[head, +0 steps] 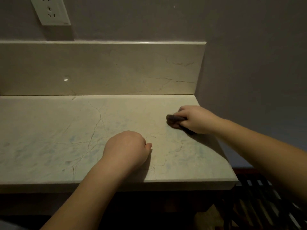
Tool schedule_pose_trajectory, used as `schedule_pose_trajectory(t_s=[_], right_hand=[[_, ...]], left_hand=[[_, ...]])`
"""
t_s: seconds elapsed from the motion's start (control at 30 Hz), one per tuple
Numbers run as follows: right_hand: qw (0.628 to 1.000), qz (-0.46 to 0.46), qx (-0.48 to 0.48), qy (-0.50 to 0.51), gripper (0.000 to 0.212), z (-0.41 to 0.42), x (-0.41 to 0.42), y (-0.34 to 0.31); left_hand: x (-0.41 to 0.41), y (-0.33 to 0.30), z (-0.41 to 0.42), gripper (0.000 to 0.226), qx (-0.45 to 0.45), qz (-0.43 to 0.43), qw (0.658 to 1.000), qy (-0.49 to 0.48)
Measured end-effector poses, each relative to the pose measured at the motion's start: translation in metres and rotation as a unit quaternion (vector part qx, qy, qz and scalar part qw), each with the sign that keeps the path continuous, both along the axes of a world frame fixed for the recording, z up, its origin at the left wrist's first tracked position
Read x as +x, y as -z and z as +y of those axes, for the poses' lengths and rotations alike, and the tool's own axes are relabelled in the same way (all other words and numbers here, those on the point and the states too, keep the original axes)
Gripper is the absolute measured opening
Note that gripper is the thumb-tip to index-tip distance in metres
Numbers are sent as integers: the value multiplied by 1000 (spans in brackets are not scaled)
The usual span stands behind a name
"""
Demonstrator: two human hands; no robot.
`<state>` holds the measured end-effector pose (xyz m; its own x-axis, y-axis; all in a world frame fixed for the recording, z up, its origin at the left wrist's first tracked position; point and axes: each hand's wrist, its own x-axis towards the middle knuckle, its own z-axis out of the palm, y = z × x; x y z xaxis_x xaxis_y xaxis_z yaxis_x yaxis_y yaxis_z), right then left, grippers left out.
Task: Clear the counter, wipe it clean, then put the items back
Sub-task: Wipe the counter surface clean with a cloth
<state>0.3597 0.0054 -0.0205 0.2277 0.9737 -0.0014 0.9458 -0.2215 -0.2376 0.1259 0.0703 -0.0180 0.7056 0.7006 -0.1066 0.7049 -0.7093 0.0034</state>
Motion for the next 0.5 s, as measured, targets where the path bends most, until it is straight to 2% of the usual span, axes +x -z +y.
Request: schedule_pose_trajectory(t_s=[0.07,0.17,0.5], right_hand=[[999,3,-15,-32,30,-19,-8,-2],[1000,-1,-10,-29,30,-17,-7,-2],[992,-83,22,94,25,112,30,10]], left_hand=[[-1,2,1,46,-2,-5,1000,0],[-1,3,1,47,5,-6,1000,0],[1,3,2,48,-6,10,1000,-11]])
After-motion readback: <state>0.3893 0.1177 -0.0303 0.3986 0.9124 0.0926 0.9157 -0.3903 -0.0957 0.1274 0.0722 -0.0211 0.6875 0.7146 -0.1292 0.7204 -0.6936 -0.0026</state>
